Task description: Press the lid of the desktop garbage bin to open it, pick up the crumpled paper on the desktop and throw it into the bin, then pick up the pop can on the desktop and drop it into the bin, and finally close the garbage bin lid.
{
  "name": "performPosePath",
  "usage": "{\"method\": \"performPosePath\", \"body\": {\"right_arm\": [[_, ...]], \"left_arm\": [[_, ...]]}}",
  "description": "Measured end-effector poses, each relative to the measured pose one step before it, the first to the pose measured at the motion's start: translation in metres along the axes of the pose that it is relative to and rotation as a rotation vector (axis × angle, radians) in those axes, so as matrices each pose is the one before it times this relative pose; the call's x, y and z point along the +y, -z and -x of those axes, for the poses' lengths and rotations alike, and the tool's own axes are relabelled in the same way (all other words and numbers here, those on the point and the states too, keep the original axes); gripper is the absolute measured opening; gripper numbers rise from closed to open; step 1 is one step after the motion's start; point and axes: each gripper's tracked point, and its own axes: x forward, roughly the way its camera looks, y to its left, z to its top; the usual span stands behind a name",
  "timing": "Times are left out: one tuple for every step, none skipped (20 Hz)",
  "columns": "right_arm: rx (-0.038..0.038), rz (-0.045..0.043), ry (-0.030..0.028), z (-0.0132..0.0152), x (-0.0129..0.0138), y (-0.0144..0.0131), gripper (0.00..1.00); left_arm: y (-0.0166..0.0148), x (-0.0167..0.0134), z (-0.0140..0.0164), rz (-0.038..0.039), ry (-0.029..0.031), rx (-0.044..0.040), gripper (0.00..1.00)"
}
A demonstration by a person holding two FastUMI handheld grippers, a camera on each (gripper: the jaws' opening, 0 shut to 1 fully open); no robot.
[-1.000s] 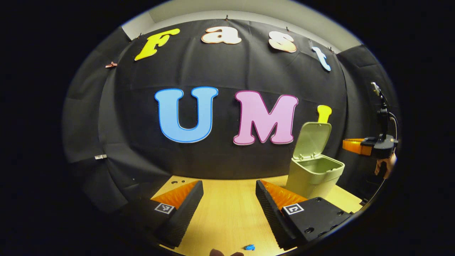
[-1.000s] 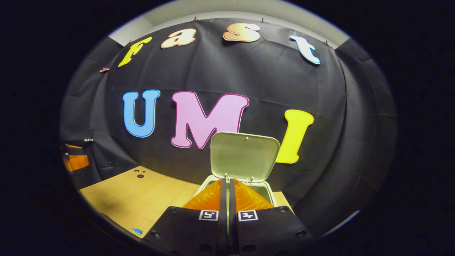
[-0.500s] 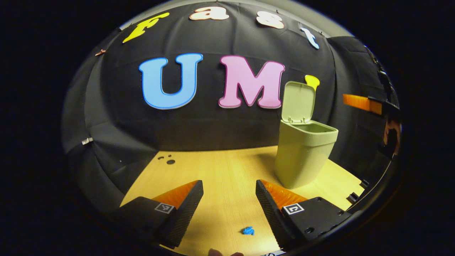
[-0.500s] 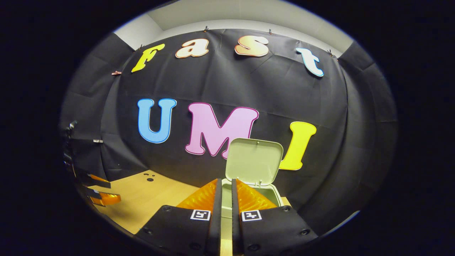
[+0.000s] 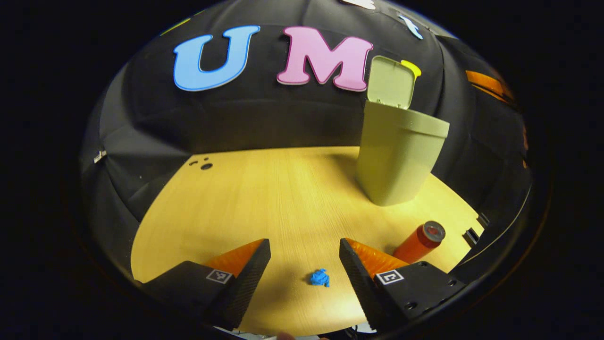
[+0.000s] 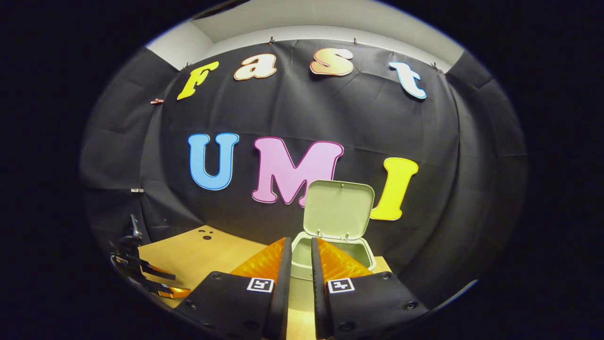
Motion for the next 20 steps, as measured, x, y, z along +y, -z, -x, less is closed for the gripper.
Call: {"method": "performPosePath", "body": {"right_arm": [[0.007,0.0003,-0.00301,0.00224,-0.00069,0.00165,0.27],[0.00881,0.00317,-0.0007,0.00188,-0.00158,0.00287,0.27],[0.00721,0.00296,-0.00132,0.00163,-0.00123,0.00166,0.27],[0.0053,0.00208,-0.00191,0.00203,-0.0004,0.00197,0.27],[0.00594,0.00307,-0.00237,0.00168,-0.0001,0.00204,0.27],[0.00715,0.00261,0.00025,0.0014,-0.00145,0.00273,0.27],[0.00754,-0.00098,-0.00094,0.0017,-0.00084,0.00204,0.27],[0.00454,-0.00341,-0.00006,0.00094,0.00012,0.00191,0.27],[0.00552,-0.00499,-0.00175,0.00169,0.00036,0.00114,0.27],[0.00505,-0.00683,-0.00064,0.0024,0.00035,0.00099,0.27],[0.00504,-0.00188,-0.00276,0.00126,0.00048,0.00259,0.27],[0.00548,0.00218,-0.00081,0.00166,-0.00005,0.00213,0.27],[0.00511,0.00236,-0.00122,0.00155,-0.00001,0.00216,0.27],[0.00717,-0.00477,-0.0041,0.00139,0.00082,0.00186,0.27],[0.01672,-0.01233,-0.00282,0.00249,0.0016,0.00546,0.29],[0.01527,-0.01121,-0.01056,0.00185,0.00099,0.00422,0.35],[0.01161,-0.00461,-0.0035,0.00015,0.00058,0.00282,0.45],[0.01047,-0.00371,-0.0037,0.00173,0.00021,0.00234,0.55],[0.00643,-0.00136,-0.00082,-0.00007,0.00011,0.0019,0.65],[0.00339,0.00132,0.00329,0.00036,-0.00117,0.00077,0.67]], "left_arm": [[0.00977,-0.00192,-0.00421,0.00041,0.00685,0.02602,0.94],[0.00853,-0.00292,-0.00335,-0.00215,0.00632,0.02638,0.94],[0.00936,-0.00281,-0.00422,-0.00501,0.00542,0.02617,0.92],[0.0068,-0.00251,-0.0036,-0.00474,0.00492,0.02173,0.9],[0.00568,-0.00263,-0.00354,-0.00322,0.00705,0.0178,0.86],[0.00359,-0.00221,-0.00324,-0.00143,0.00711,0.01335,0.84],[0.00445,-0.001,-0.00492,0.00095,0.00133,0.01315,0.82],[0.00222,0.00003,-0.00354,0.00066,-0.00335,0.0088,0.82],[0.00332,0.0012,-0.00499,0.00175,-0.00597,0.01329,0.81],[0.00326,0.00024,-0.00326,0.00141,-0.00344,0.01028,0.8],[0.00245,0.00014,-0.00317,0.00228,-0.00153,0.01063,0.79],[0.00199,0.0002,-0.00353,0.0005,-0.00019,0.00895,0.78],[0.00261,-0.00045,-0.00273,-0.00308,-0.00157,0.00878,0.78],[0.00295,-0.00077,-0.00318,-0.00804,-0.00197,0.01072,0.75],[0.00299,-0.00064,-0.00376,-0.00966,-0.00209,0.00929,0.72],[0.00259,-0.00023,-0.00205,-0.00598,0.00022,0.00869,0.7],[0.00186,-0.00162,-0.00229,-0.004,0.00348,0.00729,0.69],[0.00217,-0.0032,-0.0026,-0.00327,0.00473,0.00675,0.67],[0.00101,-0.00198,-0.00227,-0.00423,0.00281,0.00572,0.66],[0.00182,-0.00249,-0.00174,-0.00505,-0.00083,0.00429,0.62]]}}
